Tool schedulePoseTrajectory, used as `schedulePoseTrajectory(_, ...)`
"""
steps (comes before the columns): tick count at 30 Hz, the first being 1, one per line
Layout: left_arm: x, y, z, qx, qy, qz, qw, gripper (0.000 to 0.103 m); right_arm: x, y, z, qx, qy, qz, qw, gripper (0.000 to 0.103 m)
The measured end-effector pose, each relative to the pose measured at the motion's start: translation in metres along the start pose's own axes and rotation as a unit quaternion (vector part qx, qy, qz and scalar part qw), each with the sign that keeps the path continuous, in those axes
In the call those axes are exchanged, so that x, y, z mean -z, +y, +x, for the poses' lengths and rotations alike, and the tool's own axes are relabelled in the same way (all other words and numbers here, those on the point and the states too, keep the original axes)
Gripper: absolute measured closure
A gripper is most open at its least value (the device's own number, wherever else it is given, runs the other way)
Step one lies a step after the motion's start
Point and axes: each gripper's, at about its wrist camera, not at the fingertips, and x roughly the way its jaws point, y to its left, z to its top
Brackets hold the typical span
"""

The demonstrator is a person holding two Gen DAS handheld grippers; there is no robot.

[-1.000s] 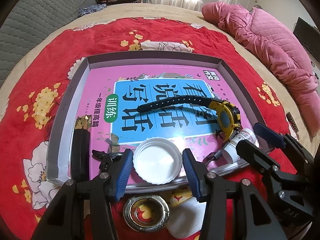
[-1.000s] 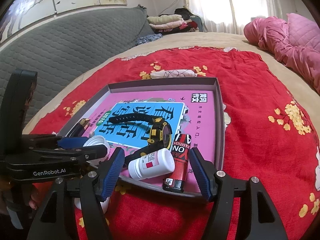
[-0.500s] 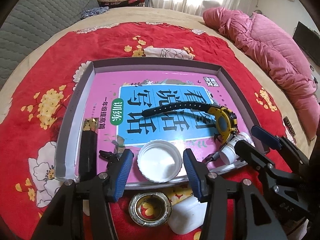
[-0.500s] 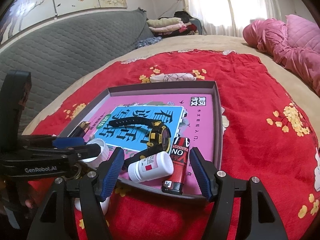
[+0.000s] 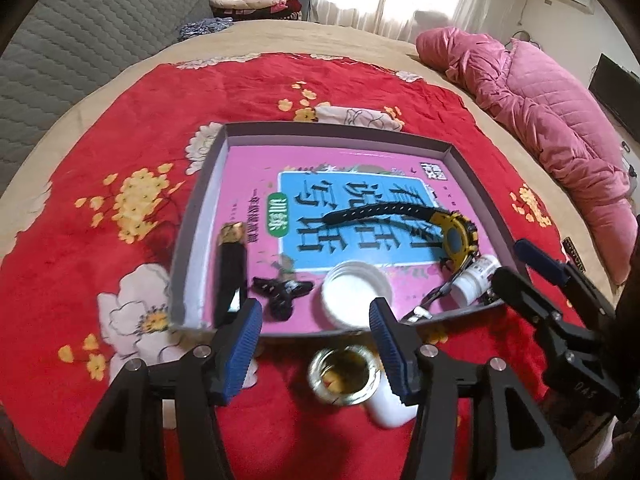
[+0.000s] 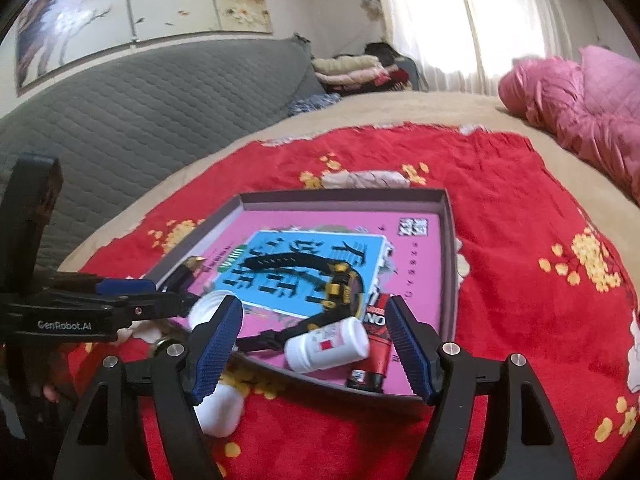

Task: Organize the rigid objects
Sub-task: 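Withdraw both open tools from the box toward the remaining objects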

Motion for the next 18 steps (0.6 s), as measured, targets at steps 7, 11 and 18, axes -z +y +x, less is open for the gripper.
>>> schedulePoseTrajectory(7, 0.010, 0.006, -0.009, 0.000, 0.003, 0.000, 1.0000, 0.048, 0.011, 0.022, -0.012, -0.009, 0.014, -0.017, 1.000, 0.028)
schedulePoseTrajectory(11, 0.014, 0.006, -0.014, 0.003, 0.003, 0.004, 1.0000, 0.048, 0.020, 0.043, -0.017, -0.020, 0.030, -0.035, 0.999, 0.028)
schedulePoseTrajectory(18, 0.019, 0.005, -0.021, 0.017, 0.005, 0.007, 0.9998, 0.048, 0.034, 0.063, -0.008, -0.025, 0.077, -0.036, 0.996, 0.028)
